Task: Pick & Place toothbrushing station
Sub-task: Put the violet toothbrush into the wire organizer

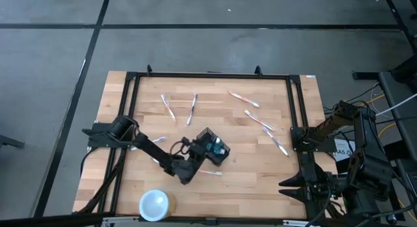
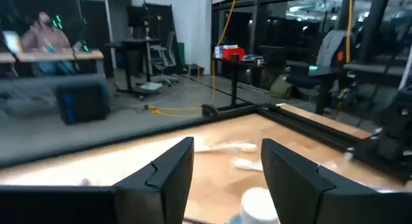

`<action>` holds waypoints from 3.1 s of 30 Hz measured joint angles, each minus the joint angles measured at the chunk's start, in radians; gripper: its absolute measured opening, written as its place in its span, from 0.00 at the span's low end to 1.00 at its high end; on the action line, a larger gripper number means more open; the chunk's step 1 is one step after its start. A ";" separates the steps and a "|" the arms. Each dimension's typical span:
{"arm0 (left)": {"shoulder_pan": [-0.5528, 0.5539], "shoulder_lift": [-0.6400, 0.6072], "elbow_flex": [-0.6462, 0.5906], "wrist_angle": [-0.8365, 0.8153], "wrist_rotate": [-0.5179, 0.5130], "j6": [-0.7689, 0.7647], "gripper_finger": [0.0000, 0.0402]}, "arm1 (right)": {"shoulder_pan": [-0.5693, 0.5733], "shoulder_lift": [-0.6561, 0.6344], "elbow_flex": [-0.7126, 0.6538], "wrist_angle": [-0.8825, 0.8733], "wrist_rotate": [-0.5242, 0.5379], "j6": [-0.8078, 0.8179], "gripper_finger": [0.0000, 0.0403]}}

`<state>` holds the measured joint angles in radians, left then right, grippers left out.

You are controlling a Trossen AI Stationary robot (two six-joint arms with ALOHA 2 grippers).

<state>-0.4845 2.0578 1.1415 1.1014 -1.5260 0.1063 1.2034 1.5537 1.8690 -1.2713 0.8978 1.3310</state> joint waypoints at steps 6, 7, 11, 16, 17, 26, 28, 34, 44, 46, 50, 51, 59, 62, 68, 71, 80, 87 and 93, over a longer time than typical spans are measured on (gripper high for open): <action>-0.021 -0.090 -0.006 0.096 -0.047 0.344 0.39 | 0.000 0.011 0.000 0.000 0.008 -0.004 0.25; -0.026 -0.110 -0.006 0.104 -0.046 0.380 0.38 | 0.001 0.014 0.000 0.000 0.012 -0.004 0.25; -0.038 -0.202 -0.007 0.100 -0.046 0.541 0.34 | 0.003 0.029 0.000 0.000 0.015 -0.007 0.25; -0.084 -0.389 -0.080 0.101 -0.047 0.683 0.30 | 0.008 0.037 0.000 0.002 0.017 -0.031 0.25; -0.112 -0.430 -0.103 0.100 -0.047 0.700 0.29 | 0.012 0.037 0.000 0.004 0.030 -0.041 0.25; -0.373 -0.650 -0.172 -0.115 0.146 0.263 0.29 | 0.023 0.036 0.000 0.007 0.191 -0.136 0.25; -0.378 -0.653 -0.172 -0.311 0.247 0.007 0.29 | 0.020 0.036 0.000 0.007 0.219 -0.139 0.25; -0.335 -0.640 -0.122 -1.131 0.483 -0.750 0.27 | 0.019 0.035 0.000 0.045 0.272 -0.142 0.25; -0.091 -0.643 0.025 -1.741 1.183 -0.915 0.22 | 0.019 0.034 0.000 0.131 0.289 -0.214 0.25; -0.058 -0.640 0.044 -1.751 1.244 -0.883 0.23 | 0.019 0.034 0.000 0.135 0.299 -0.214 0.25; 0.010 -0.598 0.089 -1.884 1.406 -0.840 0.29 | 0.019 0.034 0.000 0.134 0.319 -0.216 0.25; 0.026 -0.576 0.101 -1.908 1.451 -0.821 0.31 | 0.019 0.034 0.000 0.135 0.327 -0.219 0.25; 0.063 -0.345 0.260 -1.967 1.676 -0.653 0.36 | 0.019 0.034 0.000 0.134 0.344 -0.239 0.25; 0.060 -0.279 0.304 -1.980 1.705 -0.600 0.35 | 0.024 0.034 0.000 0.134 0.344 -0.240 0.25; 0.036 -0.206 0.334 -2.063 1.623 -0.475 0.33 | 0.037 0.034 0.000 0.134 0.344 -0.251 0.25; 0.031 -0.189 0.334 -2.065 1.601 -0.457 0.32 | 0.045 0.034 0.000 0.134 0.344 -0.258 0.25; 0.045 -0.150 0.334 -2.057 1.595 -0.416 0.32 | 0.064 0.034 0.001 0.134 0.367 -0.266 0.25; 0.044 -0.100 0.334 -2.042 1.582 -0.386 0.32 | 0.076 0.034 0.001 0.134 0.374 -0.262 0.25; 0.044 -0.066 0.333 -2.043 1.546 -0.351 0.32 | 0.083 0.034 0.001 0.134 0.378 -0.258 0.25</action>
<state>-0.4408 1.9918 1.4750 -0.9417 0.0196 -0.2445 1.2859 1.5879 1.8698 -1.1369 1.2758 1.0733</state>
